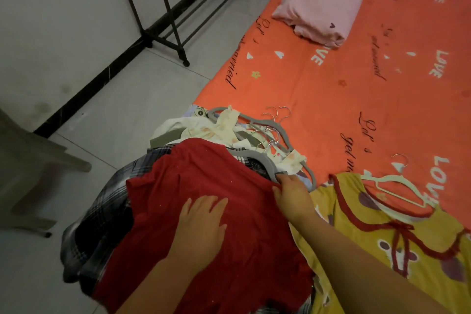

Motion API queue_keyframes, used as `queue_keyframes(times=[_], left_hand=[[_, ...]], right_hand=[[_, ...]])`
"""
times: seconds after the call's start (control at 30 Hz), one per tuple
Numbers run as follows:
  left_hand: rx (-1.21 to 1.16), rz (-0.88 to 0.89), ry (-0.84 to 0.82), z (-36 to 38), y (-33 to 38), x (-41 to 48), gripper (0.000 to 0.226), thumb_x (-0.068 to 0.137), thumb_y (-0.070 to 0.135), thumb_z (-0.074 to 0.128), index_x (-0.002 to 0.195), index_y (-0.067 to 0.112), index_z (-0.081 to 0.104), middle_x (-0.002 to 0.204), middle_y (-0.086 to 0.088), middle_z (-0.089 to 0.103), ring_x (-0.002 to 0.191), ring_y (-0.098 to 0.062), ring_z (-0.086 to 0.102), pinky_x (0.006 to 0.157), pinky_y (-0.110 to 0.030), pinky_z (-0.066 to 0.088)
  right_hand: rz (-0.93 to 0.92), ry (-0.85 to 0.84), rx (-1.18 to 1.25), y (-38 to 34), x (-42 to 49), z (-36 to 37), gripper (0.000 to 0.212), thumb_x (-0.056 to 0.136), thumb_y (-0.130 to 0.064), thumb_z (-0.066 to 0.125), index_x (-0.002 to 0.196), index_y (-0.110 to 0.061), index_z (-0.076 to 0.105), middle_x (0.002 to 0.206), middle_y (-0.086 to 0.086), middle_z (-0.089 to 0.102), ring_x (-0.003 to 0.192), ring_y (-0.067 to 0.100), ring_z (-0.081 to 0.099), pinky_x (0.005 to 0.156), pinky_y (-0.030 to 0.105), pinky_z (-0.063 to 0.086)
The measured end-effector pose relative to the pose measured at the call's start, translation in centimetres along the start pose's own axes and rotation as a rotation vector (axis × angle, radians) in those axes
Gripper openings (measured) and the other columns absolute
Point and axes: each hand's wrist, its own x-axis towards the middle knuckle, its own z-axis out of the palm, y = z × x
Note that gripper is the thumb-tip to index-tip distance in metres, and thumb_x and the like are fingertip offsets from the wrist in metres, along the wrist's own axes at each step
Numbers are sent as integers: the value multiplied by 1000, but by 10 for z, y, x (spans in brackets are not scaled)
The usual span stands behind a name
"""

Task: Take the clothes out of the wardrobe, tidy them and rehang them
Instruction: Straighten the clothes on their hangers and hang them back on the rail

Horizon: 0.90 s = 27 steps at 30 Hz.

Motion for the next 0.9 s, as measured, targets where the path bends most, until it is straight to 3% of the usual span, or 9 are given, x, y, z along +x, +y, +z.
queue_keyframes(times=[0.27,0.37,0.47,0.6,0.73,0.9], left_hand=[[-47,-20,-48,35,7,16,56,94,41,37,146,36,17,146,14,24,136,-5,16,114,-31,-1],[-51,-24,-62,35,9,13,55,94,40,37,146,36,17,147,14,24,137,-5,15,114,-31,-3],[-55,-11,-47,22,13,10,55,94,39,37,146,35,19,146,14,26,136,-5,18,114,-30,-2],[-124,26,123,-17,19,5,54,87,28,55,139,24,41,134,4,47,127,-15,41,112,-37,18],[-78,67,335,-65,22,-2,57,72,16,77,125,10,58,117,-9,62,110,-27,58,96,-50,44],[-30,154,468,-110,29,-28,61,70,15,80,126,5,56,121,-14,60,114,-32,56,94,-53,46]], right_hand=[[7,60,-146,3,64,27,46,89,-37,57,126,-12,50,119,13,53,111,31,48,87,40,41],[4,95,-169,-1,67,25,34,89,-29,55,119,-12,54,114,13,57,105,31,52,81,38,42],[10,155,47,-13,53,15,24,88,-17,51,110,-9,54,106,12,60,97,31,57,74,37,43],[-154,216,331,-41,7,-8,12,89,-9,53,100,-13,56,95,6,61,86,25,57,64,29,35],[-227,216,440,-70,-45,-39,11,88,-13,55,95,-19,59,89,-4,59,79,15,54,65,32,41],[-280,289,524,-97,-121,-79,12,87,-13,59,91,-23,60,80,-14,55,74,5,50,62,17,36]])
